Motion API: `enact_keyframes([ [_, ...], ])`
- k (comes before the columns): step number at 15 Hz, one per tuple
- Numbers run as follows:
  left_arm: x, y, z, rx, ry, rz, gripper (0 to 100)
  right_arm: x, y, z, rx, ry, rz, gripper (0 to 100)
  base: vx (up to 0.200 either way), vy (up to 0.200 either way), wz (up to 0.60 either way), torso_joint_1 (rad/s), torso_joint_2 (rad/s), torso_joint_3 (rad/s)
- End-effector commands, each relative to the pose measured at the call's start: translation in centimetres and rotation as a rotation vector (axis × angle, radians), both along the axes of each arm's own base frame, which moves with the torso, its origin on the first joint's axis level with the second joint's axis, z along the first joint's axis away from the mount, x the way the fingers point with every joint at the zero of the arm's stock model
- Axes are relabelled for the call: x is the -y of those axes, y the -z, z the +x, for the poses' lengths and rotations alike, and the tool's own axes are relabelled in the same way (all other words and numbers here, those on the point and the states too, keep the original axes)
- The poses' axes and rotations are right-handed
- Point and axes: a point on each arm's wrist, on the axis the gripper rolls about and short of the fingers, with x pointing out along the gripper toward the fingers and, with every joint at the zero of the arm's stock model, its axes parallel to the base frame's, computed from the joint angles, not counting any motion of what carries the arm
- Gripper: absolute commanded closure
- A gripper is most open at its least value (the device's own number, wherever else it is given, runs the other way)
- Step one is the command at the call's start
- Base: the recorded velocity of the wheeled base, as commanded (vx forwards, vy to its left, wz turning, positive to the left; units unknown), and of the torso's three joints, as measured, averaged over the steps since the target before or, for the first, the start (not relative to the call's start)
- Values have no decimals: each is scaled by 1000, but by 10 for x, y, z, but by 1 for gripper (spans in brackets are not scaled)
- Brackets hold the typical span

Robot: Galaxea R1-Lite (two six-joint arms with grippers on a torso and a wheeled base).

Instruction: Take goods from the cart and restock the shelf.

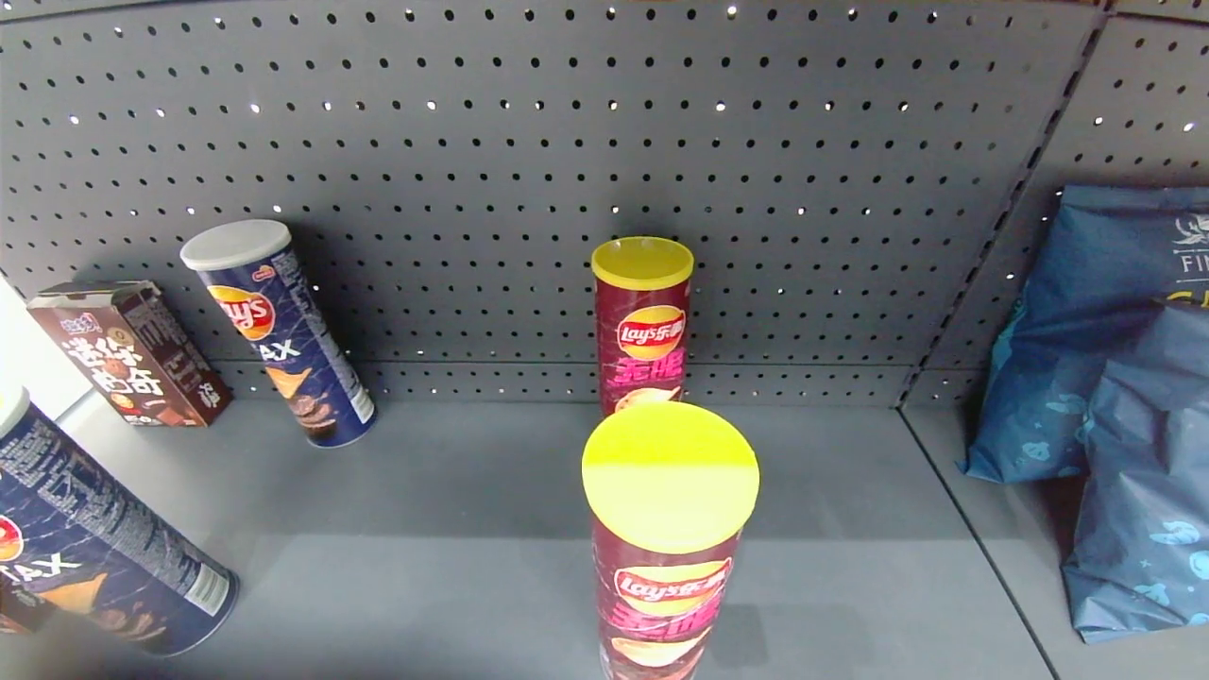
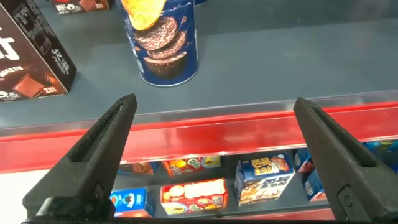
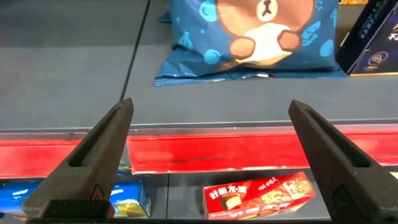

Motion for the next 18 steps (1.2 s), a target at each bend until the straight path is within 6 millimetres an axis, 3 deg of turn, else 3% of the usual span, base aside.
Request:
enact_keyframes([
  [1, 0, 0, 0, -1, 0, 1, 0, 0, 0, 0, -1, -1, 0, 0, 0, 0, 0, 0, 0, 0],
  [18, 0, 0, 0, -1, -1, 1, 0, 0, 0, 0, -1, -1, 0, 0, 0, 12, 0, 0, 0, 0],
])
